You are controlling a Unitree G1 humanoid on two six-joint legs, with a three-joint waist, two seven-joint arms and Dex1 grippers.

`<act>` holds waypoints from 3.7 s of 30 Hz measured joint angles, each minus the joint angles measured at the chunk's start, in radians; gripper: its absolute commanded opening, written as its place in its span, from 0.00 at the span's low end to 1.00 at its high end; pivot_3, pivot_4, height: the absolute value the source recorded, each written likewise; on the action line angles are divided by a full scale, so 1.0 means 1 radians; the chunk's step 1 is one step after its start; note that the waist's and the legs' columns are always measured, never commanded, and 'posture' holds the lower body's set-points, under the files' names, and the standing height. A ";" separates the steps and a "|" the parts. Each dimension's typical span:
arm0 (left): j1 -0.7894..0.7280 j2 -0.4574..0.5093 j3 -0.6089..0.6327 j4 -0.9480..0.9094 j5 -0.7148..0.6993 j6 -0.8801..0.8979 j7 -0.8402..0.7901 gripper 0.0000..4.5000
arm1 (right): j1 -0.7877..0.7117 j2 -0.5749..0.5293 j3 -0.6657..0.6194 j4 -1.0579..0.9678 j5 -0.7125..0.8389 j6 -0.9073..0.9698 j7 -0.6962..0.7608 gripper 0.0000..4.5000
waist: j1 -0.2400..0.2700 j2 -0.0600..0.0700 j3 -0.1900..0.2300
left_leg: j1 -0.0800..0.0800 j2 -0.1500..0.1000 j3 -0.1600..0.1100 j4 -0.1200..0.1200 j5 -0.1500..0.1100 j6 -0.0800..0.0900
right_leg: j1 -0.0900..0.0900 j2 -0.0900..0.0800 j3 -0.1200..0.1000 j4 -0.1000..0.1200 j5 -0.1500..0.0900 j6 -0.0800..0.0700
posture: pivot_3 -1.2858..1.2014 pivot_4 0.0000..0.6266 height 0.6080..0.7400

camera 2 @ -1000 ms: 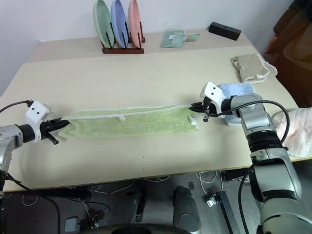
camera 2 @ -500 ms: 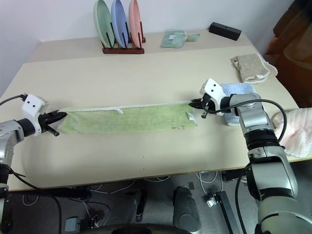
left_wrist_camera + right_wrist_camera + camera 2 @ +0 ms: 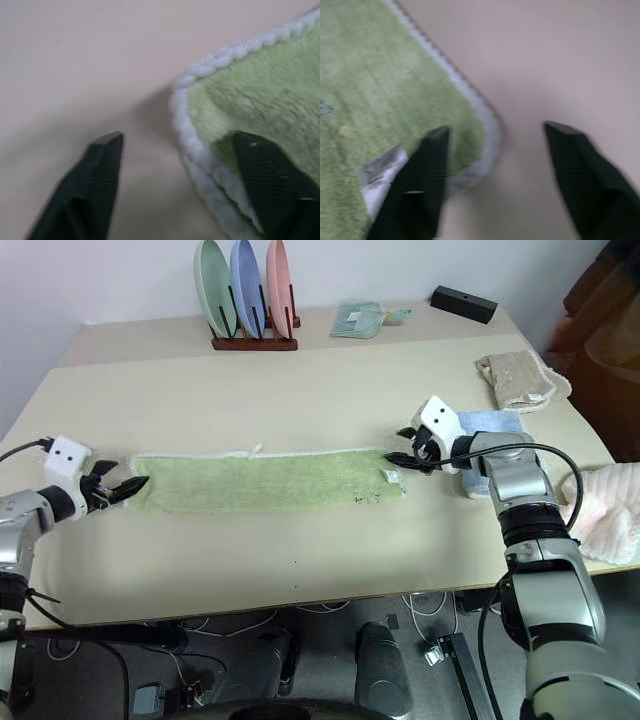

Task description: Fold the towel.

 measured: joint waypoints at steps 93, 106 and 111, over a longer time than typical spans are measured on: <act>0.389 -0.352 -0.235 -1.013 -0.155 0.271 0.219 0.74 | 0.254 0.178 -0.008 -0.619 0.300 0.514 -0.411 0.01 | 0.004 0.001 -0.002 | -0.001 0.002 0.000 0.000 -0.001 0.002 | 0.005 0.002 0.000 -0.013 0.002 0.002 | 0.52 0.24 0.98; 0.522 -0.439 -0.104 -1.077 -0.269 0.348 0.343 0.74 | 0.324 0.276 0.159 -0.429 0.049 0.143 -0.395 0.06 | 0.005 -0.002 -0.005 | 0.004 0.002 0.000 0.000 -0.001 0.002 | 0.010 0.003 0.000 -0.013 0.003 0.001 | 0.52 0.24 0.98; 0.592 -0.526 -0.032 -1.126 -0.412 0.451 0.438 1.00 | 0.317 0.244 0.087 -0.487 0.115 0.179 -0.331 0.50 | 0.009 -0.002 -0.004 | 0.003 0.002 -0.001 0.000 -0.001 0.002 | 0.009 0.002 0.000 -0.013 0.002 0.002 | 0.52 0.24 0.98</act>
